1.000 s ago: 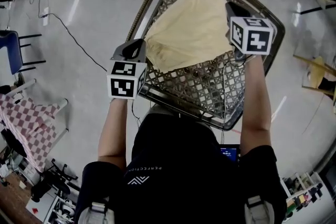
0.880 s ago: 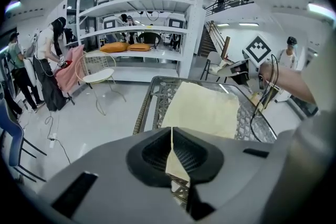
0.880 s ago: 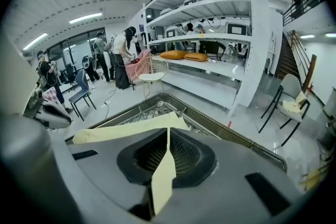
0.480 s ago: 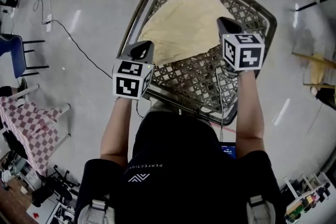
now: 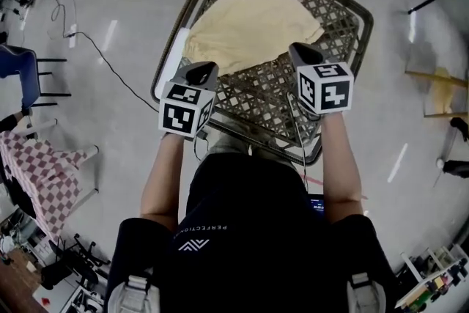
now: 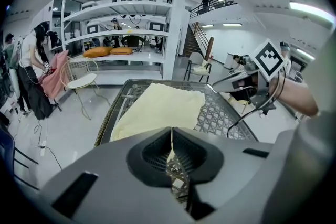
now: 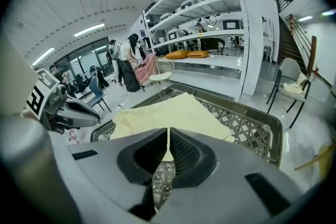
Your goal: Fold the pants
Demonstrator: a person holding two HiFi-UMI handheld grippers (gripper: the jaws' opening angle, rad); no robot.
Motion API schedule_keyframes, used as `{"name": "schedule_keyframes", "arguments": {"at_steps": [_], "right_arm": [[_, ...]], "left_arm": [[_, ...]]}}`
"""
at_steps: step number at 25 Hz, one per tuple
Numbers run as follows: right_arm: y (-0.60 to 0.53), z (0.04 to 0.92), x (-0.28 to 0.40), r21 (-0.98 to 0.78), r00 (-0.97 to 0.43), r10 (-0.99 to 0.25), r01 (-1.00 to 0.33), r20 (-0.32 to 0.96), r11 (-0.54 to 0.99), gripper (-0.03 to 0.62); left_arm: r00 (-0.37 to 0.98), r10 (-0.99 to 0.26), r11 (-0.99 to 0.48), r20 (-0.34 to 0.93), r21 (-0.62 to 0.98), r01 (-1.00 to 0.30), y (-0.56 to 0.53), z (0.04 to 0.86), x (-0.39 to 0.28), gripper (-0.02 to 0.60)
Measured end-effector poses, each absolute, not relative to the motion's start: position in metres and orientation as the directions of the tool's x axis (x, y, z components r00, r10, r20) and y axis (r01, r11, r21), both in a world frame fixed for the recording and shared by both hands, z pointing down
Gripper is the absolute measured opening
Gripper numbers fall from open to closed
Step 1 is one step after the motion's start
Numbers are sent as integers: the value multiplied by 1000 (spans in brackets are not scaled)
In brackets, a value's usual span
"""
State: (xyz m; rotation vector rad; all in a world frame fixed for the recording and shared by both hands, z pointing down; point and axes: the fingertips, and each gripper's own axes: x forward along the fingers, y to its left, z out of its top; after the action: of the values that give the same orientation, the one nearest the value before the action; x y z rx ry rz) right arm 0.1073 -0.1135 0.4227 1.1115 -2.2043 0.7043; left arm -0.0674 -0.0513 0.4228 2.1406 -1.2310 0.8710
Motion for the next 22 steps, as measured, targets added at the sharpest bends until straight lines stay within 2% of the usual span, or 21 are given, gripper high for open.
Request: {"name": "schedule_keyframes", "arguments": {"at_steps": [6, 13, 22], "right_arm": [[-77, 429, 109, -230, -541, -493, -797, 681, 558, 41], [-48, 439, 84, -286, -582, -465, -776, 667, 562, 43], [-46, 454, 33, -331, -538, -480, -829, 693, 451, 43]], "left_arm": [[359, -537, -463, 763, 89, -882, -21, 427, -54, 14], [396, -489, -542, 777, 84, -836, -15, 438, -68, 14], [550, -359, -637, 754, 232, -735, -49, 445, -100, 14]]}}
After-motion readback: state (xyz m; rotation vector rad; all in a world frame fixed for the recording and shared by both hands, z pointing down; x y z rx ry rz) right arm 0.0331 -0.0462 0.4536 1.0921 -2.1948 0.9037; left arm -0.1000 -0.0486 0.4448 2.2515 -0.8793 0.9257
